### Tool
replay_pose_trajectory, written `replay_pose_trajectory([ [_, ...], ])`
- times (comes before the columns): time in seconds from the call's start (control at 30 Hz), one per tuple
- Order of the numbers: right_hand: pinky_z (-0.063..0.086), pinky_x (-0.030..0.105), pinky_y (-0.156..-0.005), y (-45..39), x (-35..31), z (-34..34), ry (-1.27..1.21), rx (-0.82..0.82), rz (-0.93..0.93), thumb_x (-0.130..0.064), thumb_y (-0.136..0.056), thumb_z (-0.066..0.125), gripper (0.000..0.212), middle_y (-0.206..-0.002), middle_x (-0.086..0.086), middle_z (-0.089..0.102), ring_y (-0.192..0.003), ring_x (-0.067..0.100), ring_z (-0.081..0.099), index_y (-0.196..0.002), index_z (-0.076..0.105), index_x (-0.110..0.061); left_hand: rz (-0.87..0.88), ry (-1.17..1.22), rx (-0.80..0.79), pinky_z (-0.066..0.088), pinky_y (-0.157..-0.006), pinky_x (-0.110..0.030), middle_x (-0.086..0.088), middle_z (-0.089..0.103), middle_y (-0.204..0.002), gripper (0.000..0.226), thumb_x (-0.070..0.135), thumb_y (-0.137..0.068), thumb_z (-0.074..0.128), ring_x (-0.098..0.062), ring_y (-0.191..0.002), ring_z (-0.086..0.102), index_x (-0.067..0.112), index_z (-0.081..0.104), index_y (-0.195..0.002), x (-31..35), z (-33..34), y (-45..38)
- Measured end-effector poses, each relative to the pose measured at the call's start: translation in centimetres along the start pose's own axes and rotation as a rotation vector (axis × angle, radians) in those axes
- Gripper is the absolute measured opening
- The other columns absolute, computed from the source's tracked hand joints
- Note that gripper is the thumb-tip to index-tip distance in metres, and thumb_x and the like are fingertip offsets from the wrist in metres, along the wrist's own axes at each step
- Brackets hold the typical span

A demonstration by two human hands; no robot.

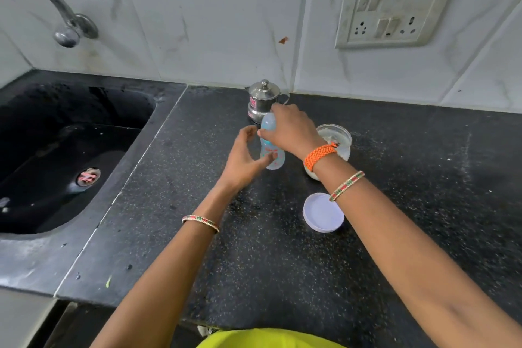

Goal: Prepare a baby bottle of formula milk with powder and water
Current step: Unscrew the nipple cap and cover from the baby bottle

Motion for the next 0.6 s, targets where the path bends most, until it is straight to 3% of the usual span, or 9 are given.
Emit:
replay_pose_trajectory([
  [0.07, 0.042, 0.032, -0.074, 0.1, -1.2, -0.1, -0.054, 0.024, -0.044, -0.037, -0.084, 0.067, 0.044, -0.116, 0.015, 0.06, -0.104, 0.034, 0.06, -0.115, 0.055, -0.007, 0.045, 0.037, 0.003, 0.039, -0.085, -0.005, 0.008, 0.053, -0.125, 0.063, 0.021, -0.078, 0.077, 0.005, -0.109, 0.053, 0.023, 0.039, -0.129, 0.6, -0.2, 0.3],
  [0.2, 0.043, 0.03, -0.066, 0.5, -3.3, 1.0, -0.18, -0.026, -0.09, -0.041, -0.078, 0.072, 0.041, -0.098, 0.01, 0.061, -0.083, 0.026, 0.058, -0.097, 0.06, -0.007, 0.038, 0.15, 0.153, 0.048, -0.078, -0.017, 0.009, 0.062, -0.105, 0.044, 0.013, -0.08, 0.075, 0.002, -0.09, 0.062, 0.024, 0.049, -0.115, -0.4, -1.6, 2.1],
  [0.37, 0.048, 0.033, -0.072, 2.0, -5.6, 2.6, -0.1, -0.107, -0.221, -0.035, -0.076, 0.074, 0.039, -0.102, 0.01, 0.057, -0.087, 0.026, 0.058, -0.102, 0.062, -0.008, 0.058, 0.268, 0.153, 0.049, -0.069, -0.015, 0.001, 0.065, -0.088, 0.035, -0.004, -0.077, 0.065, 0.0, -0.076, 0.065, -0.007, 0.053, -0.11, -1.9, -1.9, 4.1],
  [0.5, 0.044, 0.03, -0.074, 2.2, -5.9, 2.5, -0.134, -0.195, -0.282, -0.023, -0.071, 0.078, 0.035, -0.1, 0.007, 0.06, -0.096, 0.025, 0.056, -0.102, 0.065, -0.013, 0.074, 0.316, 0.081, 0.05, -0.072, -0.019, 0.002, 0.065, -0.089, 0.035, 0.005, -0.074, 0.066, -0.003, -0.079, 0.064, 0.011, 0.055, -0.107, -1.6, -1.9, 4.4],
  [0.6, 0.049, 0.035, -0.081, 2.3, -6.0, 2.5, -0.156, -0.287, -0.331, -0.014, -0.071, 0.077, 0.034, -0.105, 0.008, 0.063, -0.101, 0.023, 0.055, -0.102, 0.065, -0.016, 0.079, 0.323, 0.058, 0.051, -0.075, -0.021, 0.002, 0.066, -0.095, 0.039, 0.014, -0.074, 0.071, -0.005, -0.085, 0.065, 0.019, 0.055, -0.109, -1.5, -1.9, 4.7],
])
Point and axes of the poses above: each hand's wrist, its own y-axis away from the middle knuckle, its own z-axis out of the palm, x = y × z, the point moved 6 cm from there along -y, towards the middle knuckle
